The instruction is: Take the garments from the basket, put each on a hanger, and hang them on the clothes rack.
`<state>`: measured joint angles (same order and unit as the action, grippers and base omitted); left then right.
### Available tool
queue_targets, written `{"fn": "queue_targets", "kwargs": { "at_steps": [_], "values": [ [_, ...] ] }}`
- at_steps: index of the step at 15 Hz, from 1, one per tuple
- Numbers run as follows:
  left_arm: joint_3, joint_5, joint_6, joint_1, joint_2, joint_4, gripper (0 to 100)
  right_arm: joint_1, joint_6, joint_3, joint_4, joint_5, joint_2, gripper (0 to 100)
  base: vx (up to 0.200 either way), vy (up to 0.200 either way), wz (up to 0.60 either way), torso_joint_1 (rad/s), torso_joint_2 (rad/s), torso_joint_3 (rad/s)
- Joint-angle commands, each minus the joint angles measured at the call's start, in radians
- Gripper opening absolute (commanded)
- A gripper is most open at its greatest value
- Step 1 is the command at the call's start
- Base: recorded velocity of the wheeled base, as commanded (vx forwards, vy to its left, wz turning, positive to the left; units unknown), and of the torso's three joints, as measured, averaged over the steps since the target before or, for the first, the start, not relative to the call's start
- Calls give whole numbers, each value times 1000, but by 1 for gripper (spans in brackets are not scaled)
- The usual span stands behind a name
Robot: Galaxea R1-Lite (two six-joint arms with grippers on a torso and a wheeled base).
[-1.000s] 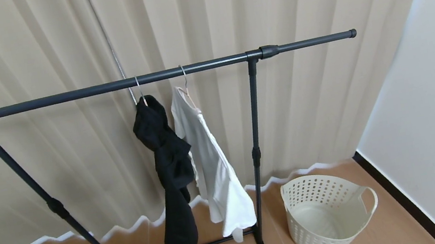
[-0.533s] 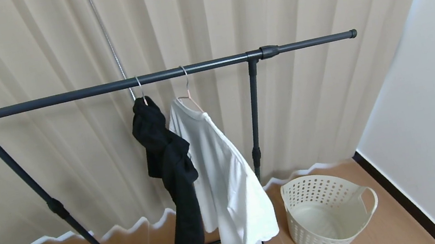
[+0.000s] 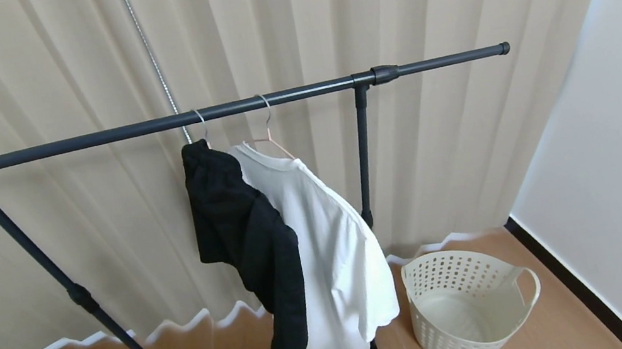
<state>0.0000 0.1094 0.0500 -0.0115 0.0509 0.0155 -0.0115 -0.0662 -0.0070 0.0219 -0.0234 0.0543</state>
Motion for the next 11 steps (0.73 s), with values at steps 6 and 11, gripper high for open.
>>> {"fn": "queue_targets", "kwargs": {
  "at_steps": [6, 11],
  "values": [
    [0, -188, 7, 13, -46, -20, 100, 13, 2, -1, 0, 39, -54, 100, 0, 0, 0, 0, 0, 0],
    [0, -186, -18, 13, -49, -19, 100, 13, 3, 1, -2, 39, -54, 100, 0, 0, 0, 0, 0, 0]
  ]
}}
